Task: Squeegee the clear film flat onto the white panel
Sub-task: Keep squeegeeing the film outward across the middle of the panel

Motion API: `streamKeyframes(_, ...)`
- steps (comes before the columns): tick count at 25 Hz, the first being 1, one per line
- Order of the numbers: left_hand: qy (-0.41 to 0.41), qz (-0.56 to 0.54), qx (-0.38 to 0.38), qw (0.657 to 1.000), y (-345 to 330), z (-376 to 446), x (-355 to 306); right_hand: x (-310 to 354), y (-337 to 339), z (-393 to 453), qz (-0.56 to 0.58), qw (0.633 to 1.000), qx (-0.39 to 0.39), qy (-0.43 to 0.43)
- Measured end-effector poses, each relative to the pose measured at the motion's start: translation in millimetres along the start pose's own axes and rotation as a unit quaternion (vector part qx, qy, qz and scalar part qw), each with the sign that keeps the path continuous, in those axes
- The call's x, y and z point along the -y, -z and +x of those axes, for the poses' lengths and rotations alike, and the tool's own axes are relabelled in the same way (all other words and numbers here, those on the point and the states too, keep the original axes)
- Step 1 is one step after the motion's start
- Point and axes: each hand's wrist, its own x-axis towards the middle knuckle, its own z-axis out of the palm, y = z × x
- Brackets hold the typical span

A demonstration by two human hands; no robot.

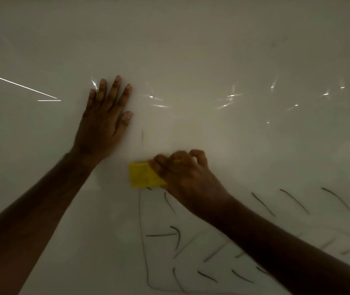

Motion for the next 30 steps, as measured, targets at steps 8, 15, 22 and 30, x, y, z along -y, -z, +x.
streamKeyframes(8, 0.015, 0.002, -0.031, 0.999, -5, -6, -4, -63, 24, 3, -0.015, 0.999, -0.006, -0.036)
streamKeyframes(15, 0.006, -0.022, -0.043, 0.999, -5, -8, 0, -4, -7, 53, -0.017, 0.998, -0.016, -0.056)
streamKeyframes(22, 0.013, -0.022, -0.039, 0.999, -3, -9, -1, -27, 20, -53, 0.016, 0.997, 0.042, 0.058)
streamKeyframes(30, 0.035, -0.004, -0.032, 0.999, -5, -15, -7, -10, 2, -10, 0.026, 0.999, -0.007, -0.026)
